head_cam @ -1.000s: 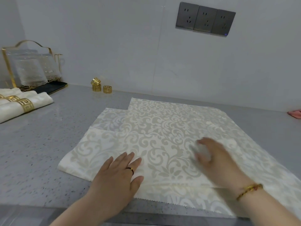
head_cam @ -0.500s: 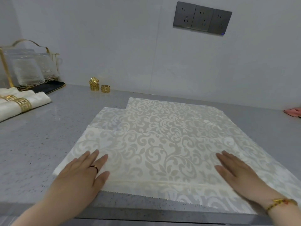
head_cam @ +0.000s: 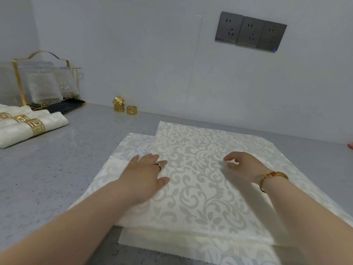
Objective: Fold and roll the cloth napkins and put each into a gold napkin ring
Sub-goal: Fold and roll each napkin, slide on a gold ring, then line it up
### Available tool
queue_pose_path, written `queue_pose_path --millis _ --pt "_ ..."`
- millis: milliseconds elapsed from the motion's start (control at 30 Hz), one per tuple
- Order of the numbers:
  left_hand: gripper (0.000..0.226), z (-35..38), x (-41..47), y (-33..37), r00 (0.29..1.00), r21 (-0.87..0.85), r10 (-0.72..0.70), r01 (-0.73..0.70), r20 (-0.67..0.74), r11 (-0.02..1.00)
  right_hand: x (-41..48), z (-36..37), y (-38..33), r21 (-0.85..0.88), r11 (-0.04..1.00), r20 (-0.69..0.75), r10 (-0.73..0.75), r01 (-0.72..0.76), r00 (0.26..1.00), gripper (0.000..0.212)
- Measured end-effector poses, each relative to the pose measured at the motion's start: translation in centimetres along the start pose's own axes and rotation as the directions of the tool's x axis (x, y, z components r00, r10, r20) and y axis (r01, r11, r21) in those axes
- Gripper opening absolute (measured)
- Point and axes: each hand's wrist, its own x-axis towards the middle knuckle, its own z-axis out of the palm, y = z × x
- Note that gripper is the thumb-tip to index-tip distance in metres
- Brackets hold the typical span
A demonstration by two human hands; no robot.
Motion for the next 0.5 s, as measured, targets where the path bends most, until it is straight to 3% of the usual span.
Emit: queue_pose_path --millis 100,300,500 --pt "0.059 1.7 0.6 -0.8 0.997 -0.046 -0.042 0.045 0.069 0.998 2.9 0.6 -1.2 -0.072 0.997 0.041 0.026 -0.023 0.999 0.037" --pt "0.059 2.4 0.7 -1.1 0.997 -0.025 -0.036 0.037 0.061 0.999 7.6 1.7 -1.5 -0.147 0.981 0.077 0.137 -0.125 0.988 0.05" --pt "0.06 2.4 1.1 -1.3 0.993 0.005 -0.031 0.03 0.111 1.0 10.6 2.1 -1.2 0.029 0.984 0.066 0.175 -0.177 0.982 0.044"
